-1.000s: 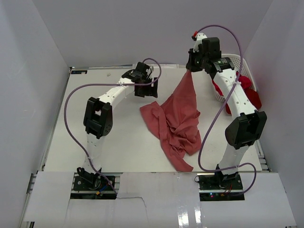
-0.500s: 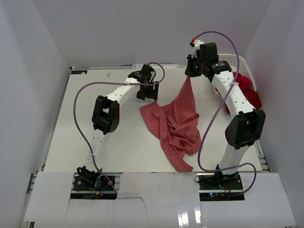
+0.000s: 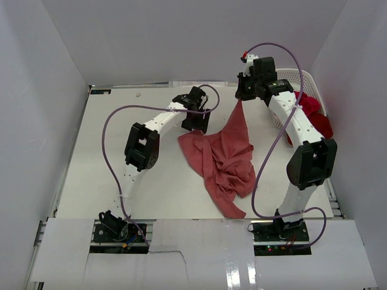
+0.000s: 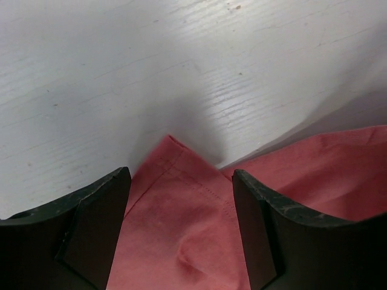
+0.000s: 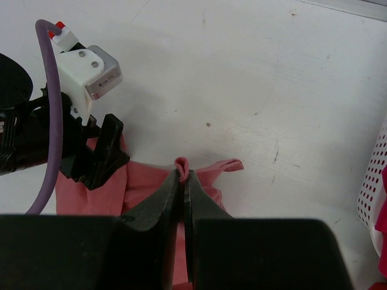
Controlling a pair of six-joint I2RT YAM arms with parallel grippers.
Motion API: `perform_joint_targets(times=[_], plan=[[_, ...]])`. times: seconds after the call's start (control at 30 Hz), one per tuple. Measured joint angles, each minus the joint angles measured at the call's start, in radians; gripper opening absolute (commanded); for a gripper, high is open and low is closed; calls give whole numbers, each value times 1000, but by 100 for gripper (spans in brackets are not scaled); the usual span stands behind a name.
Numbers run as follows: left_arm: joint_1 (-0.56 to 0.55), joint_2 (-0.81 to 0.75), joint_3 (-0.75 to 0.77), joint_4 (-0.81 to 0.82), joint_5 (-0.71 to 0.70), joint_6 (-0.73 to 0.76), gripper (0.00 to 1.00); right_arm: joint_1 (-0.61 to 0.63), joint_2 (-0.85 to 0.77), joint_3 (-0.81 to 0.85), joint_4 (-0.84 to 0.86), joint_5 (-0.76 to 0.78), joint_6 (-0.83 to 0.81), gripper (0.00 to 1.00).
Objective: Fold and stack the t-shirts
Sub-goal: Flatten out the tshirt
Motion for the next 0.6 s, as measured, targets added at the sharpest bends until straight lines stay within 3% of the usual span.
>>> perform_joint_targets(times=[0.1, 0.17, 0.2, 0.6], plan=[[-6, 4, 6, 0, 0, 2, 66, 0, 0, -3, 1, 0, 0, 8], [-10, 6, 9, -3, -19, 7, 48, 0, -2, -7, 1, 0, 0, 8], [-12, 8, 12, -6, -27, 8, 45, 0, -2, -9, 0, 0, 0, 8], [-20, 40, 39, -12, -93, 22, 44, 0, -8, -15, 2, -5, 0, 8]])
